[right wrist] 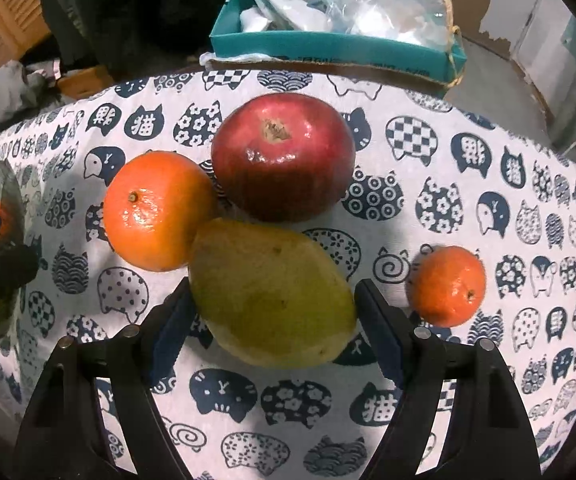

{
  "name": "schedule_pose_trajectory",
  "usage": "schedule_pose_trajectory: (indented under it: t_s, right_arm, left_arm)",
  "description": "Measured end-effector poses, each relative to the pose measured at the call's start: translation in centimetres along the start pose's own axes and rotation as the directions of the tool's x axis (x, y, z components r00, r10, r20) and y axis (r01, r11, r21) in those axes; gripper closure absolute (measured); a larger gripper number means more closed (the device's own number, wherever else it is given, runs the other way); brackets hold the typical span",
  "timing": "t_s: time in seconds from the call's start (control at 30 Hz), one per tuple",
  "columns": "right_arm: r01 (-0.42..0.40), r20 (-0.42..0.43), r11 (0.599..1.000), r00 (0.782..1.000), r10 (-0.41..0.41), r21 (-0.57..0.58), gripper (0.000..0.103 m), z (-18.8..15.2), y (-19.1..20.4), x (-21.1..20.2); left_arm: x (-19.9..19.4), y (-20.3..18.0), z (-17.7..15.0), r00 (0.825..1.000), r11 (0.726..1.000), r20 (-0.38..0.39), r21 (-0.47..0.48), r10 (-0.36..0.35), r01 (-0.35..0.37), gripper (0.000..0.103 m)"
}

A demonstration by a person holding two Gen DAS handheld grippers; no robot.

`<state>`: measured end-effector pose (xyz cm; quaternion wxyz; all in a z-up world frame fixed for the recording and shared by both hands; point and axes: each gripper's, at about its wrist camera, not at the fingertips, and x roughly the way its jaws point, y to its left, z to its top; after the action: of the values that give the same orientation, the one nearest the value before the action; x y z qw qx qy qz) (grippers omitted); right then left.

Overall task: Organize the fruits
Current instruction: 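Lower right tool onto the large yellow-green pear and close its fingers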

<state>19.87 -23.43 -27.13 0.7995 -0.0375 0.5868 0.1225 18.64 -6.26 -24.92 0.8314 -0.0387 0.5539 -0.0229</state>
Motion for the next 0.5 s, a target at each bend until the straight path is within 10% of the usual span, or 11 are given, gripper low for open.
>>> schedule_pose_trajectory:
  t_s: [0.5]
  right_arm:
    - [-0.031,0.088,0.995,0.996,0.022,0.092,0.029,-1.5,-2.3,-1.3]
  left_arm:
    - [1.2,-2.2,0.9,0.999,0.998,0.002,0.036,-0.049,0.049,0.001]
